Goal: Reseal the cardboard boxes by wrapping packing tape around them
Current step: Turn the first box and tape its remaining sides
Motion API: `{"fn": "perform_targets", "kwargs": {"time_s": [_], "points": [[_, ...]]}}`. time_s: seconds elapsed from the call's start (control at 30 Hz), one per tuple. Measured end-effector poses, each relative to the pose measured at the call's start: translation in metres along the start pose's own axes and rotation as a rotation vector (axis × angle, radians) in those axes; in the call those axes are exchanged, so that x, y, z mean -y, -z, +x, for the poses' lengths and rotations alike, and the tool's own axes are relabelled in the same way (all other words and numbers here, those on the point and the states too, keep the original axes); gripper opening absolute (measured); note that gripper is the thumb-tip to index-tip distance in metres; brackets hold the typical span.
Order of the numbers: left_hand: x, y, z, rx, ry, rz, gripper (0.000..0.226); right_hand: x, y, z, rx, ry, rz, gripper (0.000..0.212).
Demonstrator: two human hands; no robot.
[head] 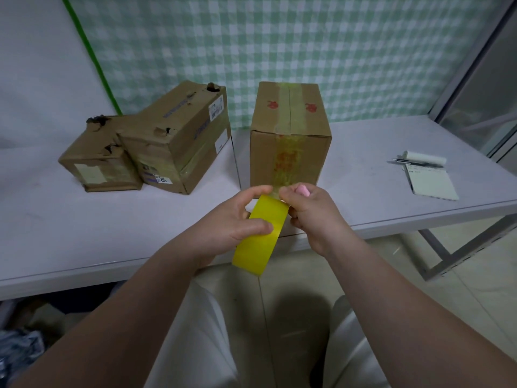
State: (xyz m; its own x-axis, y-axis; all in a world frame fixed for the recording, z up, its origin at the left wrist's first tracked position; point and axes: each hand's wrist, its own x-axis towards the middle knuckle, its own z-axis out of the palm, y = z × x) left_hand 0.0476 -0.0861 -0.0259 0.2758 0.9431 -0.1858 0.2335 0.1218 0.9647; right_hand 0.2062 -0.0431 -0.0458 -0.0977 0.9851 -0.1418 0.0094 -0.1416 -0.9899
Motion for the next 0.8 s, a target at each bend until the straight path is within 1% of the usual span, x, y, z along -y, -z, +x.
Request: {"fn": "perform_targets", "kwargs": {"time_s": [0.07,0.2,0.3,0.4,0.5,0.6,0.67,0.73,0.8], "points": [[0.0,0.002,-0.001,0.0,0.02,-0.001,0.058,0.001,-0.002,0.0,0.013,0.053,-0.021,0.02],[-0.002,0.009,-0.003,0.043,0.064,-0.012,0.07,0.002,-0.006,-0.001,0.036,0.134,-0.072,0.022],[-0.003,0.015,-0.003,0.068,0.071,-0.013,0.071,0.005,-0.014,-0.002,0.053,0.179,-0.084,0.022],[-0.004,0.024,-0.005,0.071,0.056,-0.004,0.07,0.009,-0.02,-0.002,0.022,0.199,-0.094,0.02],[-0.006,0.031,-0.009,0.025,0.013,0.03,0.067,0.013,-0.029,0.0,-0.042,0.232,-0.192,0.023],[-0.009,0.04,-0.012,-0.067,0.007,0.155,0.061,0.015,-0.041,0.005,-0.077,0.255,-0.33,0.029],[-0.01,0.05,-0.015,-0.137,0.017,0.27,0.062,0.014,-0.045,0.011,-0.1,0.227,-0.389,0.033],[-0.009,0.061,-0.017,-0.214,0.028,0.406,0.064,0.011,-0.046,0.019,-0.087,0.137,-0.441,0.031],[-0.005,0.072,-0.015,-0.291,0.042,0.661,0.067,0.006,-0.049,0.025,-0.021,0.007,-0.451,0.021]]}}
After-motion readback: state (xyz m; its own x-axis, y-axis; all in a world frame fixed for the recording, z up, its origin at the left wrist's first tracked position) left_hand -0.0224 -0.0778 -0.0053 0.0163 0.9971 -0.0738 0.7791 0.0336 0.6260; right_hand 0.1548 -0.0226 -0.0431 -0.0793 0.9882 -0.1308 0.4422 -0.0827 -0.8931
